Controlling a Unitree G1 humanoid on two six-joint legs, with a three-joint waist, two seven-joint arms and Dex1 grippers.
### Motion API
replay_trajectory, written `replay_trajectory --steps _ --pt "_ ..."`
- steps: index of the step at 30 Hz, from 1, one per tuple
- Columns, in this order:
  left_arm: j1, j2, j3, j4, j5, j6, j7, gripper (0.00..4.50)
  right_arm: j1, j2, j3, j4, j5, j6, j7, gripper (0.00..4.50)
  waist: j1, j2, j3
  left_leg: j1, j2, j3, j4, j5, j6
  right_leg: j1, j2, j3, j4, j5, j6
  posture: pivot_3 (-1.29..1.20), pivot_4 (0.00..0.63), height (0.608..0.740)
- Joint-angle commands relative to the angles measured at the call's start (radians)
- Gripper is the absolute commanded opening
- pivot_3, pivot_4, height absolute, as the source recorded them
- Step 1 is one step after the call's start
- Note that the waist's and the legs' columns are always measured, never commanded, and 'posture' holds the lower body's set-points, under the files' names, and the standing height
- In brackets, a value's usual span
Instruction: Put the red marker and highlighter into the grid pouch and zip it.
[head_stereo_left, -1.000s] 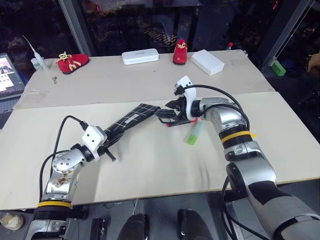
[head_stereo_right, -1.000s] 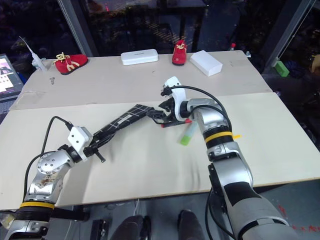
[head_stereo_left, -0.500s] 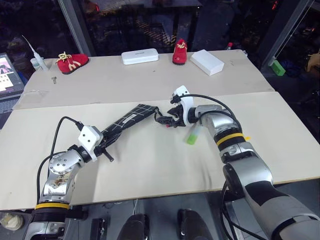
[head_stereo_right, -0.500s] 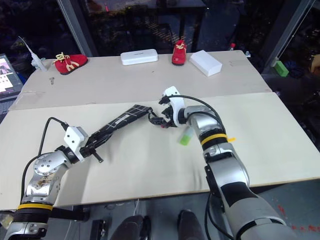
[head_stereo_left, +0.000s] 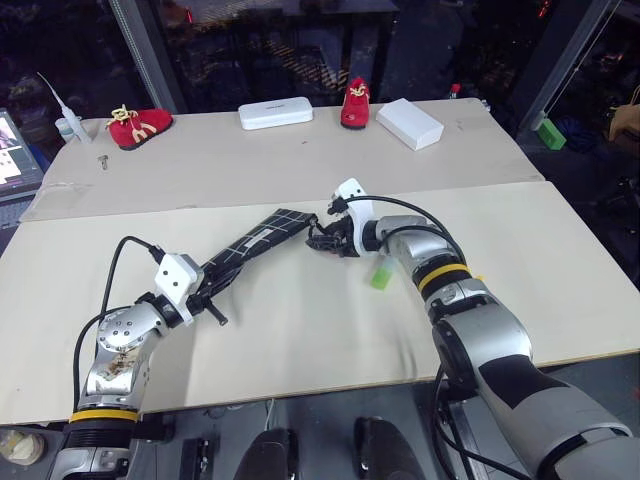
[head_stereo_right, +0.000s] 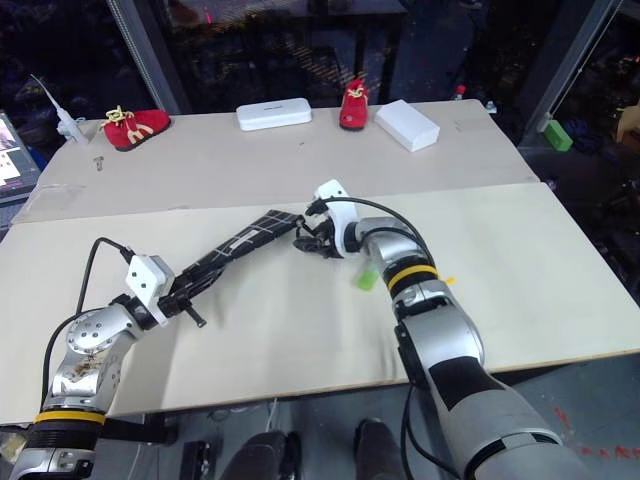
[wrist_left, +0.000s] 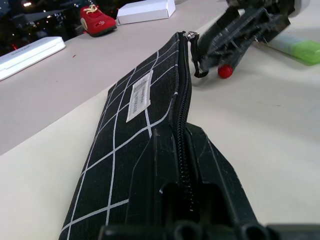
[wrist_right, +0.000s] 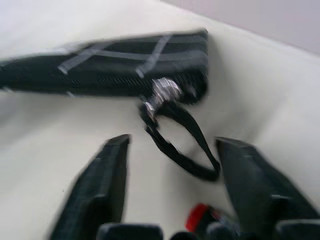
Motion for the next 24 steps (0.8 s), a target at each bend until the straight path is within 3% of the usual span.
replay_trajectory --steps 1,5,10,24 --pt "0.006 -0.006 0.028 -0.049 -0.018 -0.001 0.011 0.0 -0.022 -0.003 -0.01 -0.032 0.006 -0.03 0.033 1.35 0.0 0.0 0.0 0.0 0.0 0.0 0.0 0.0 0.0 0.0 0.0 0.0 0.0 0.0 0.0 0.0 0.15 0.74" --pt "0.012 -0.013 0.027 -0.055 -0.017 -0.001 0.014 0.0 -0.015 -0.002 -0.001 -0.043 -0.001 -0.035 0.049 0.04 0.0 0.0 0.0 0.0 0.0 0.0 0.0 0.0 0.0 0.0 0.0 0.0 0.0 0.0 0.0 0.0 0.15 0.74" --pt "0.002 -0.016 0.025 -0.039 -0.015 -0.007 0.01 0.0 -0.013 -0.008 0.021 -0.051 -0.028 -0.032 0.048 0.04 0.0 0.0 0.0 0.0 0.0 0.0 0.0 0.0 0.0 0.0 0.0 0.0 0.0 0.0 0.0 0.0 0.15 0.74" --pt "-0.052 -0.049 0.001 0.008 -0.005 -0.009 -0.006 0.0 0.1 0.095 0.206 -0.415 -0.072 0.073 0.118 0.04 0.001 0.0 0.0 0.0 0.0 0.0 0.0 0.0 -0.001 -0.001 0.0 0.0 0.001 0.0 0.0 0.0 0.15 0.74"
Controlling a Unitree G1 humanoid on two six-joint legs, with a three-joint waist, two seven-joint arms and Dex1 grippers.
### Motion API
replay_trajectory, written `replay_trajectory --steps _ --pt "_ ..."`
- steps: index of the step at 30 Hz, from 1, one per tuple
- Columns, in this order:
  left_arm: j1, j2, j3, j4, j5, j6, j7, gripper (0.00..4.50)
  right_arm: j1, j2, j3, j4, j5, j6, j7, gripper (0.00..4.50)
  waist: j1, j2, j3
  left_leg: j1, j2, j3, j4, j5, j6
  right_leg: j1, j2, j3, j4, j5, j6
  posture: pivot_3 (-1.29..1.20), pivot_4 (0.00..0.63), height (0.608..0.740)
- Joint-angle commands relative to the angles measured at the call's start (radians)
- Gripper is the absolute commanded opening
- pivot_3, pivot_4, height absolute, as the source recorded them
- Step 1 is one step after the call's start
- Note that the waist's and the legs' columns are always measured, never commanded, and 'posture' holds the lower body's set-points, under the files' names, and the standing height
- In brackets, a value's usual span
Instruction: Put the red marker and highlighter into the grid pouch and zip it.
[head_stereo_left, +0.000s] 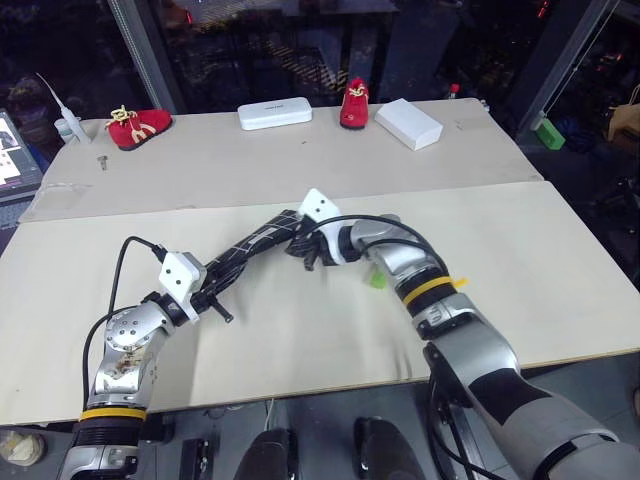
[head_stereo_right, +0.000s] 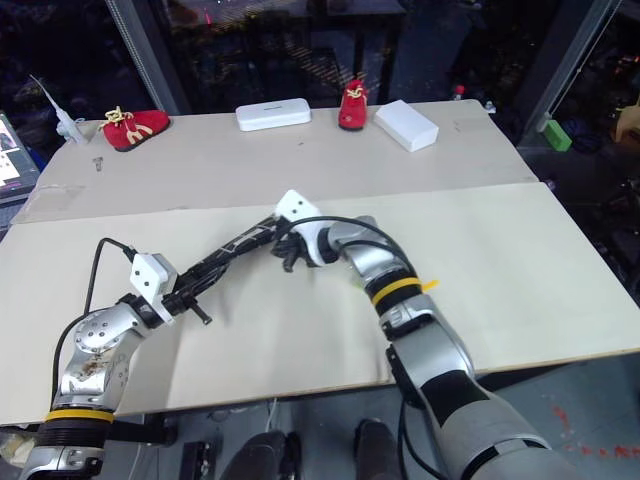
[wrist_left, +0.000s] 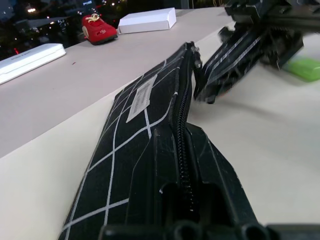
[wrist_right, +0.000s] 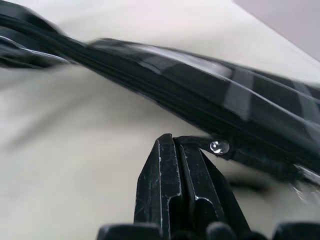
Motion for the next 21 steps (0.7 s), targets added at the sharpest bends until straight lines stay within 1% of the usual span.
replay_trajectory --steps 1,3,8,11,14,16,17,18,21 --pt "-0.03 -0.003 0.0 -0.003 0.0 -0.008 -0.008 0.0 -0.01 0.02 0.038 -0.119 0.016 0.034 0.058 0.04 0.001 0.0 0.0 0.0 0.0 0.0 0.0 0.0 0.0 0.0 0.0 0.0 0.0 0.0 0.0 0.0 0.15 0.74" --pt "-0.037 -0.004 -0.002 0.003 0.0 -0.008 -0.013 0.0 -0.005 0.028 0.058 -0.161 0.026 0.05 0.089 0.04 0.003 0.0 0.0 0.0 0.0 0.0 0.001 0.0 0.0 0.0 0.0 0.0 0.0 0.0 0.0 0.0 0.15 0.74" --pt "-0.061 -0.007 -0.007 0.025 0.0 -0.007 -0.024 0.0 0.009 0.073 0.096 -0.227 0.03 0.098 0.097 0.04 0.002 0.0 0.0 0.0 0.0 0.0 0.001 0.0 0.0 0.0 0.001 0.0 0.0 0.0 0.0 0.0 0.15 0.74" --pt "-0.075 -0.013 -0.014 0.038 0.002 -0.008 -0.03 0.0 0.008 0.116 0.094 -0.257 0.054 0.139 0.091 0.04 0.0 0.0 0.0 0.0 0.0 0.0 0.001 0.0 -0.001 0.0 0.002 0.0 0.001 0.0 0.0 0.0 0.15 0.74" --pt "-0.081 -0.017 -0.017 0.044 0.004 -0.01 -0.034 0.0 0.015 0.13 0.094 -0.27 0.059 0.163 0.088 0.04 0.001 0.0 0.0 0.001 0.0 -0.001 0.001 0.001 -0.001 0.0 0.002 0.0 0.001 0.0 0.0 0.0 0.15 0.74" --pt "-0.082 -0.018 -0.018 0.042 0.005 -0.009 -0.035 0.0 0.02 0.12 0.092 -0.241 0.043 0.154 0.064 0.6 0.001 0.0 0.0 0.001 0.0 -0.001 0.001 0.001 -0.001 0.0 0.002 0.0 0.001 0.0 0.0 0.0 0.15 0.74" --pt "-0.082 -0.018 -0.017 0.041 0.005 -0.009 -0.035 0.0 0.021 0.114 0.087 -0.23 0.04 0.154 0.058 0.8 0.001 0.0 0.0 0.001 0.0 -0.001 0.001 0.001 -0.001 0.0 0.002 0.0 0.001 0.0 0.0 0.0 0.15 0.74" --pt "-0.08 -0.019 -0.017 0.04 0.005 -0.009 -0.034 0.0 0.022 0.103 0.079 -0.22 0.04 0.155 0.053 1.21 0.001 0.0 0.0 0.001 0.0 -0.001 0.001 0.001 -0.001 0.001 0.002 0.0 0.001 0.0 0.0 0.0 0.15 0.74" --pt "-0.075 -0.019 -0.018 0.034 0.004 -0.008 -0.033 0.0 0.028 0.044 0.072 -0.231 0.039 0.172 0.073 2.15 0.002 0.0 0.0 0.001 0.0 -0.001 0.001 0.001 -0.002 0.0 0.002 0.0 0.001 0.0 0.0 0.0 0.15 0.74"
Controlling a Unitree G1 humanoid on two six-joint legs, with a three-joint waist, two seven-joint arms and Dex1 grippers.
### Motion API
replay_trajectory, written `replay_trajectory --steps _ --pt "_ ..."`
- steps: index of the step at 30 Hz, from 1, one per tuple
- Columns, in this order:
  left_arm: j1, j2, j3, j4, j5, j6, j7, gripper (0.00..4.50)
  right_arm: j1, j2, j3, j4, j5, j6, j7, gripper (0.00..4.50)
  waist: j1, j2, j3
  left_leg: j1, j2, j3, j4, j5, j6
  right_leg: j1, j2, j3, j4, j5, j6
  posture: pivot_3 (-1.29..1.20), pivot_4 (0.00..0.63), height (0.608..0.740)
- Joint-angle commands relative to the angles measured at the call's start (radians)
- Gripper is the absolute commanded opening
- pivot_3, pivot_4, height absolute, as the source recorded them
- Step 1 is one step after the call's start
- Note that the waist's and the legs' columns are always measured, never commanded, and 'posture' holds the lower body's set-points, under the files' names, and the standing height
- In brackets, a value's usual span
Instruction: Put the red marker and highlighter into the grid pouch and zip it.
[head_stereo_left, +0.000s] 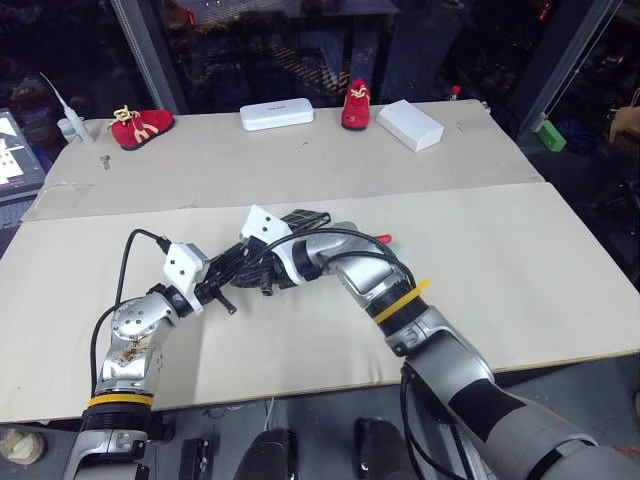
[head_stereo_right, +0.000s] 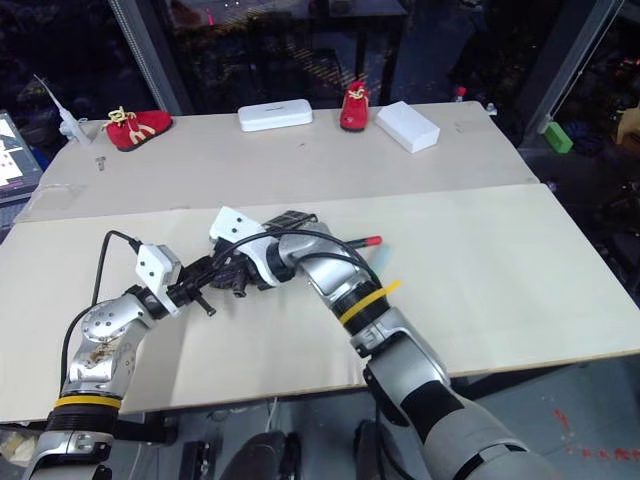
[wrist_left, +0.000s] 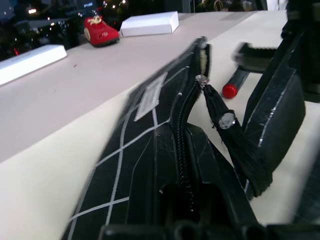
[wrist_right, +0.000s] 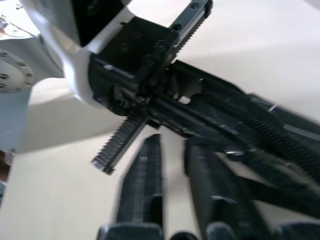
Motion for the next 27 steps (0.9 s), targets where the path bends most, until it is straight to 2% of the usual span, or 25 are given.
replay_trajectory --steps 1,3,9,14,17,21,27 --pt "-0.005 -0.008 -0.014 -0.046 -0.004 -0.008 -0.021 0.0 -0.011 -0.073 -0.028 -0.039 0.0 0.03 -0.003 2.53 0.005 0.0 0.0 0.0 0.0 0.0 0.0 0.0 0.0 0.0 0.0 0.0 0.0 0.0 0.0 0.0 0.15 0.74" --pt "0.0 -0.007 -0.011 -0.051 -0.005 -0.006 -0.02 0.0 -0.012 -0.127 -0.052 -0.076 0.037 0.103 0.034 3.2 0.009 0.0 0.0 0.0 -0.001 0.0 0.0 0.0 0.0 0.001 -0.001 0.0 0.0 0.0 0.0 0.0 0.15 0.74" --pt "0.012 -0.012 -0.009 -0.065 -0.006 -0.003 -0.013 0.0 0.037 -0.307 -0.092 -0.235 0.133 0.191 0.157 3.2 0.009 0.0 0.0 -0.001 0.0 0.0 0.001 0.0 0.0 0.0 0.001 0.0 -0.001 0.0 0.0 0.0 0.15 0.74" --pt "0.023 -0.015 -0.006 -0.075 -0.007 -0.003 -0.008 0.0 0.082 -0.427 -0.175 -0.394 0.233 0.285 0.177 3.2 0.006 0.0 0.0 -0.001 0.001 0.0 0.001 0.0 0.0 0.001 0.001 0.001 -0.001 0.0 0.0 0.0 0.15 0.74" --pt "0.032 -0.02 -0.005 -0.082 -0.007 -0.004 -0.002 0.0 0.115 -0.492 -0.263 -0.479 0.257 0.341 0.101 3.2 0.014 0.0 0.0 0.0 0.001 0.0 0.001 0.0 0.0 0.001 0.001 0.001 -0.002 0.0 0.0 0.0 0.15 0.74" --pt "0.055 -0.028 -0.003 -0.096 -0.01 -0.006 0.008 0.0 0.159 -0.523 -0.385 -0.512 0.156 0.459 -0.201 3.2 0.028 -0.001 0.0 0.001 0.001 0.001 0.001 0.0 0.0 0.002 0.001 0.002 -0.004 0.0 0.0 0.0 0.15 0.74" --pt "0.052 -0.041 -0.01 -0.076 -0.009 -0.017 0.005 0.0 0.224 -0.482 -0.446 -0.716 0.149 0.762 -0.418 3.2 0.027 -0.001 0.0 0.0 0.001 0.001 0.001 0.0 0.0 0.001 0.0 0.003 -0.004 0.0 0.0 0.0 0.15 0.74"
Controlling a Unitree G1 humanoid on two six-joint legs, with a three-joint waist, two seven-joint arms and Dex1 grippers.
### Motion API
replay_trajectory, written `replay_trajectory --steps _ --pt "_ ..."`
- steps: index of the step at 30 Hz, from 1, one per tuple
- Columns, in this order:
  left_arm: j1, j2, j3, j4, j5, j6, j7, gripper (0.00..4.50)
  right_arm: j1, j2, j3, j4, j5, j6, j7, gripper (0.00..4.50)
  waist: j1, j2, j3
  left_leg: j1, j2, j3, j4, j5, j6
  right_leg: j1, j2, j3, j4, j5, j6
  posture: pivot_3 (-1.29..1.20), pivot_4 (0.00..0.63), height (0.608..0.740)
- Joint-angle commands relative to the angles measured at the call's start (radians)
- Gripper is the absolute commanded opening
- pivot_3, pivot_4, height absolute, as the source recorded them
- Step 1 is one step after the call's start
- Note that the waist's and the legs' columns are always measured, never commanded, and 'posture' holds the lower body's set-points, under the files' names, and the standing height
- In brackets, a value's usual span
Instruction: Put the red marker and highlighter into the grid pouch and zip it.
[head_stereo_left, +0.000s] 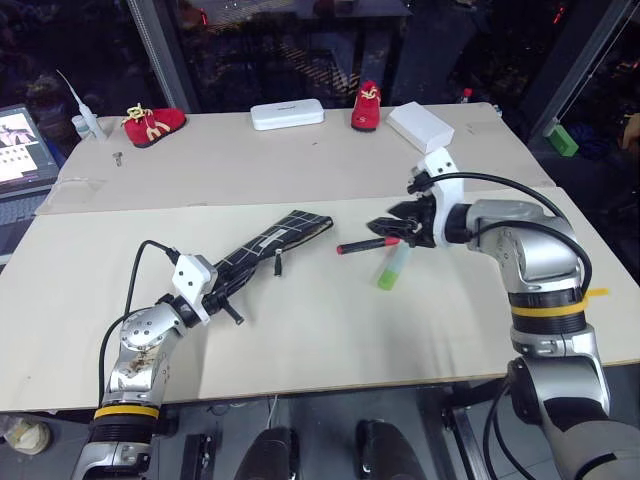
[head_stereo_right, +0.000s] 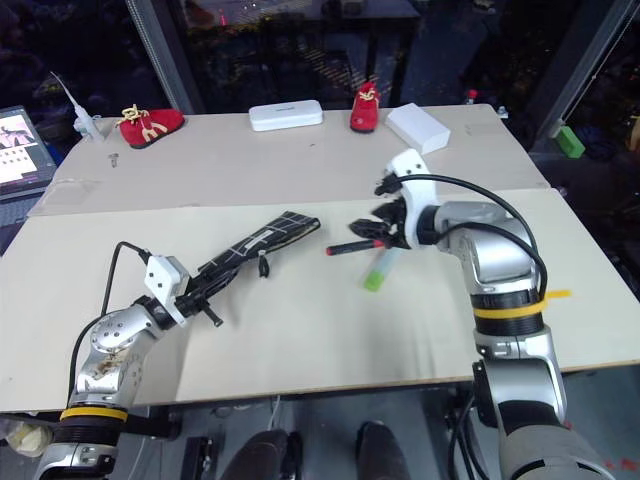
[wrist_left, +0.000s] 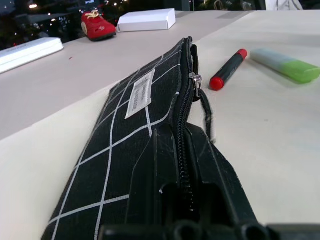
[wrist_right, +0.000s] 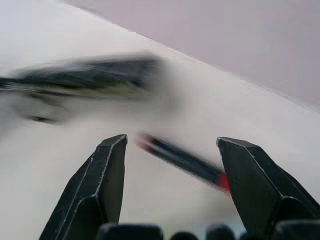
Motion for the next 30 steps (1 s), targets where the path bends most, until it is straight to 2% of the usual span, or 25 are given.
replay_trajectory --steps 1,5,9,13,21,30 --pt "-0.017 -0.009 0.003 -0.016 -0.006 -0.017 -0.002 0.0 -0.009 0.049 -0.048 -0.166 -0.012 0.191 -0.14 3.2 -0.005 0.0 0.0 0.0 0.0 0.0 0.0 0.0 0.0 0.0 0.0 0.001 0.0 0.0 0.0 0.0 0.15 0.74" --pt "-0.038 -0.024 -0.005 0.009 -0.003 -0.024 -0.009 0.0 0.018 0.117 -0.062 -0.262 -0.027 0.345 -0.245 3.2 0.0 0.0 0.0 0.001 0.0 0.0 0.0 0.0 0.0 0.001 0.0 0.001 0.0 0.0 0.0 0.0 0.15 0.74" --pt "-0.05 -0.038 -0.013 0.03 0.003 -0.033 -0.015 0.0 0.037 0.169 -0.043 -0.289 -0.048 0.397 -0.331 3.2 0.0 0.0 0.0 0.001 0.0 0.0 0.0 0.0 0.0 0.001 0.001 0.0 0.0 0.0 0.0 0.0 0.15 0.74" --pt "-0.055 -0.047 -0.016 0.039 0.004 -0.039 -0.018 0.0 0.033 0.158 0.019 -0.254 -0.075 0.372 -0.397 3.2 -0.001 0.0 0.0 0.001 -0.001 0.001 0.0 0.0 0.0 0.001 0.001 0.0 0.001 0.0 0.0 0.0 0.15 0.74" --pt "-0.045 -0.062 -0.017 0.047 0.005 -0.053 -0.016 0.0 -0.016 0.198 0.008 -0.128 -0.09 0.305 -0.467 3.2 -0.005 0.0 0.0 0.002 0.0 0.001 0.0 0.0 0.0 0.002 0.003 0.0 0.0 0.0 0.0 0.0 0.15 0.74" --pt "-0.029 -0.077 -0.014 0.019 0.004 -0.042 0.012 0.0 -0.072 0.33 -0.145 0.062 -0.165 0.243 -0.653 3.2 -0.003 0.0 0.0 0.002 0.0 0.002 0.0 0.0 0.0 0.003 0.003 0.0 0.002 0.0 0.0 0.0 0.15 0.74"
